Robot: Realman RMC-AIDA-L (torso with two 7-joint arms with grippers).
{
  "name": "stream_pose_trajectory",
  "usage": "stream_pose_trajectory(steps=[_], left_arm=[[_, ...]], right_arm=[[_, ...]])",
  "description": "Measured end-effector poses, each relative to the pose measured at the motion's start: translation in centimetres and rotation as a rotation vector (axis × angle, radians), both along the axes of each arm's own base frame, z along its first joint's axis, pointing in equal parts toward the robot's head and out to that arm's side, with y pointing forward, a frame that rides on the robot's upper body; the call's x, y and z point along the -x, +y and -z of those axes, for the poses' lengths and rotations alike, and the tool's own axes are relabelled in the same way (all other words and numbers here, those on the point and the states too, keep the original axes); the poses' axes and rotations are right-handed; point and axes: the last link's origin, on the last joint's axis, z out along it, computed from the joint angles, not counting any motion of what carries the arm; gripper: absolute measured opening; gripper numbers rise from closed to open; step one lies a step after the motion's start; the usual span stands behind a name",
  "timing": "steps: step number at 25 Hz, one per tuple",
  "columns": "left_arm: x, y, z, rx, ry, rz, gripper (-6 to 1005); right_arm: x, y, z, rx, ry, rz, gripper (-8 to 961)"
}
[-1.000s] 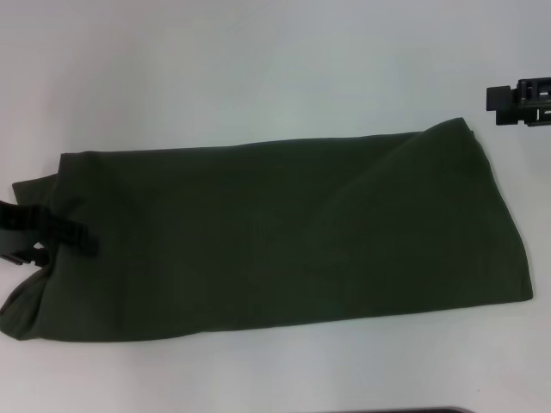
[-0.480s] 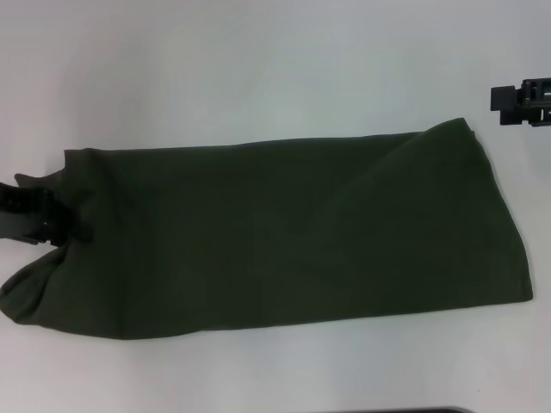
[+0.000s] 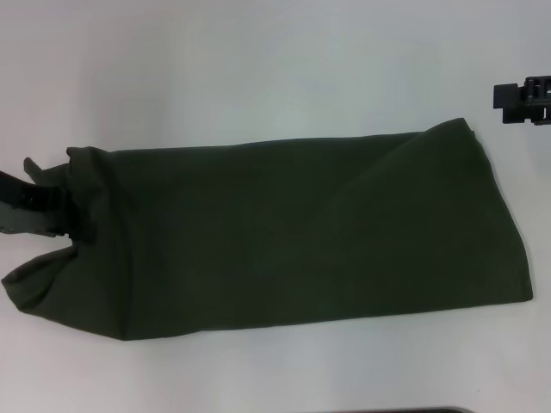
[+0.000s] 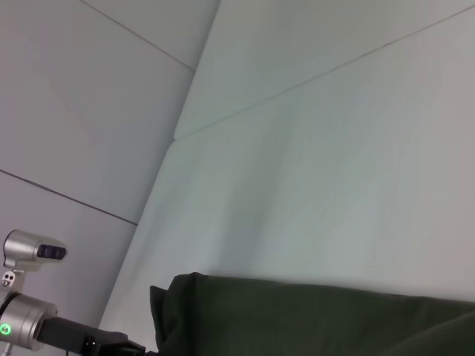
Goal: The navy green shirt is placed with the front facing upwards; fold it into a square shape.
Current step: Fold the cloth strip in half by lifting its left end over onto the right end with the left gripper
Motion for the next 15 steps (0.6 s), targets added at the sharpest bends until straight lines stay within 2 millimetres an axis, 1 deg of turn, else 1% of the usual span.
stream_pose_trajectory(steps=[1, 10, 15], left_arm=[[-0.09, 0.05, -0.07, -0.002, 0.003, 0.003, 17], [-0.59, -0.17, -0.38, 0.035, 0.017, 0.037, 16], [-0.88, -0.13, -0.48, 0.025, 0.044, 0.069, 16]], right_arm=[[0.01, 0.01, 0.0, 0.0, 0.0, 0.0, 716], [0.16, 0.13, -0.02, 0.0, 0.002, -0.003, 714], [0.29, 0.26, -0.05, 0.0, 0.002, -0.007, 714]])
